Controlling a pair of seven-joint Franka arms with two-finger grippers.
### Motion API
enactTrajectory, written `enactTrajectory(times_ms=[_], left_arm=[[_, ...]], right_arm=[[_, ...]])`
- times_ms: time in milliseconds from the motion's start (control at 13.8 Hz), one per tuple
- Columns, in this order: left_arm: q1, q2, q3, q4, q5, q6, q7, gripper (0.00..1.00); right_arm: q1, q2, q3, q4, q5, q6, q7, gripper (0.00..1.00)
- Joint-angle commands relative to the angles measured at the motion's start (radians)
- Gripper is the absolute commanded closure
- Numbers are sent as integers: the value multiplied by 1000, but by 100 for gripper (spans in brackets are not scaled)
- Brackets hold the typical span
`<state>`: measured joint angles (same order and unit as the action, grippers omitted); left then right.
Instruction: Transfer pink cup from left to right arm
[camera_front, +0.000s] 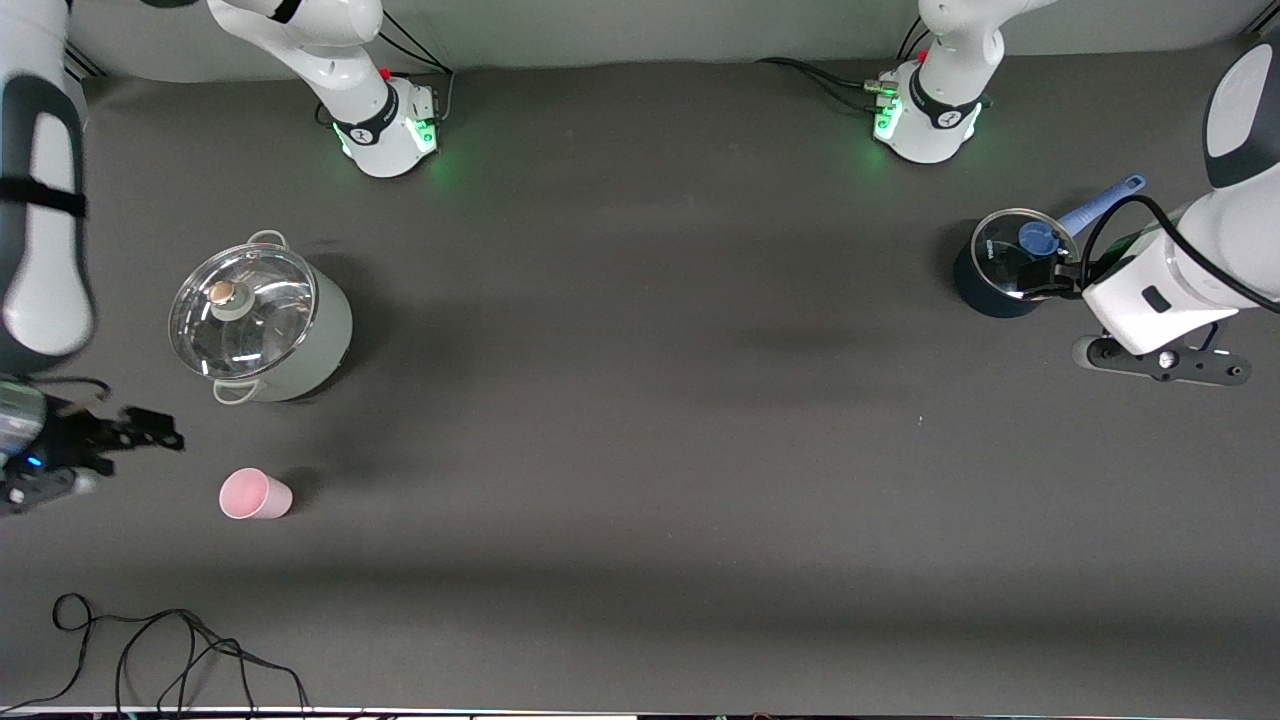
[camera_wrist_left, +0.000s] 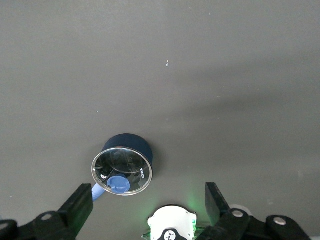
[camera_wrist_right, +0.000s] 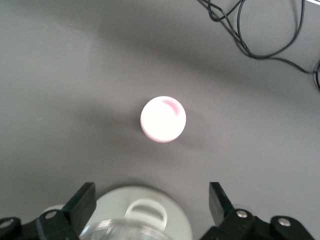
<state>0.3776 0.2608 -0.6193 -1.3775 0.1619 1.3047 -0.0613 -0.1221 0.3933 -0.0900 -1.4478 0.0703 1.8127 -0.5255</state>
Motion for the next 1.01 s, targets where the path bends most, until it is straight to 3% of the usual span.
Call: enactTrajectory(times_ms=[0, 145, 289, 434, 651, 724, 941], left_arm=[[6, -18, 0, -21, 8, 10, -18, 0], [14, -23, 0, -29, 8, 18, -17, 0], [-49, -69, 76, -79, 7, 53, -14, 0], [-197, -72, 244, -74, -5, 56, -3, 0], [-448, -101, 539, -75, -77, 92, -3, 0], [-463, -118, 582, -90, -117, 120, -3, 0], [-448, -219, 590, -257, -134, 285, -2, 0]], right_arm=[[15, -88, -5, 20, -17, -113, 114, 0], [22, -157, -7, 14, -17, -185, 142, 0], [29, -203, -7, -5, -18, -200, 220, 0], [64, -234, -7, -35, -58, -200, 272, 0], [91, -338, -7, -166, -67, -161, 303, 0], [91, -362, -7, -196, -67, -150, 306, 0], [107, -376, -4, -207, -67, -141, 402, 0]])
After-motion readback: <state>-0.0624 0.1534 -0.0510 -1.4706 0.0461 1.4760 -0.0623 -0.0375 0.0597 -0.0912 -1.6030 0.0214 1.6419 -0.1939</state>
